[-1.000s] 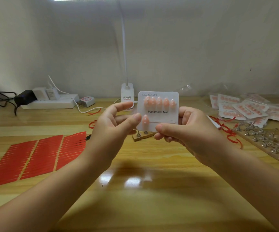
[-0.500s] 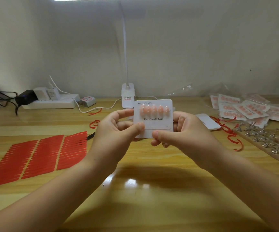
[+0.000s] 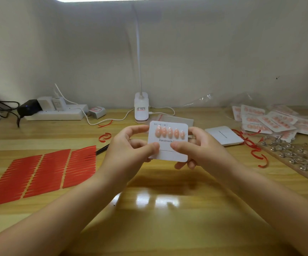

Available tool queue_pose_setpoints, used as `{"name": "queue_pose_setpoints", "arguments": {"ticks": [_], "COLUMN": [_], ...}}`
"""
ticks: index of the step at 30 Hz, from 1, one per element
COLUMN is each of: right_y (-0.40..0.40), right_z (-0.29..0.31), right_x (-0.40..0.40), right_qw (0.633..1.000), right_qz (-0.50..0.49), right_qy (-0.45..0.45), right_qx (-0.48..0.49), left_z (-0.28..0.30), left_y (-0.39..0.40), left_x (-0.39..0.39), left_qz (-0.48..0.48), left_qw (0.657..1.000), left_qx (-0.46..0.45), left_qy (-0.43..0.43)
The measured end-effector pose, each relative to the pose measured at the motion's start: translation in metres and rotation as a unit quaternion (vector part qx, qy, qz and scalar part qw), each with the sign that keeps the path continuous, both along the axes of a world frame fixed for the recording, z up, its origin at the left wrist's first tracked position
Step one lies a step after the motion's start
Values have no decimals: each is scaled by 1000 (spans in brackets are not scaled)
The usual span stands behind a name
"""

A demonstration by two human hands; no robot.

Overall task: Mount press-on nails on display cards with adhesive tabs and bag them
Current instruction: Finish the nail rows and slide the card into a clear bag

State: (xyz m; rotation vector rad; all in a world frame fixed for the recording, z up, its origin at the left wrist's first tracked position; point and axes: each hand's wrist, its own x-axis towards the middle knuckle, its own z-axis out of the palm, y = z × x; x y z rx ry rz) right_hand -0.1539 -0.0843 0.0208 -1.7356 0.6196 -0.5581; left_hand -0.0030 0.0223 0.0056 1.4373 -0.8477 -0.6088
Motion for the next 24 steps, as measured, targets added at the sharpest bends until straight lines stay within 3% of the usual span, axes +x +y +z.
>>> {"name": "queue_pose_setpoints", "arguments": {"ticks": [5, 8, 10, 12, 14, 16, 19, 24], "right_y": [-9, -16, -18, -19, -20, -21, -20, -21], "right_z": [-13, -21, -24, -27, -31, -34, -36, -38], "right_x": [1, 1, 0, 0, 1, 2, 3, 8], "right_qw": [998, 998, 998, 995, 988, 979, 954, 906], "right_qz": [-41, -55, -52, -35, -24, -28, -26, 0], "right_qy": [-52, -37, -11, 22, 60, 96, 147, 229], "right_qx": [-3, -25, -42, -86, -141, -180, -259, -356], "left_z": [-8, -13, -16, -18, -20, -21, -24, -34], "left_y": [-3, -2, 1, 4, 4, 3, 1, -9], "left_x": [1, 0, -2, -3, -4, -2, 3, 22], "left_qz": [11, 16, 31, 49, 68, 85, 110, 92], "left_qw": [998, 986, 951, 882, 828, 814, 821, 884], "left_qx": [59, 98, 112, 126, 145, 158, 132, 146], "left_qy": [-30, -134, -285, -452, -538, -552, -545, -434]}}
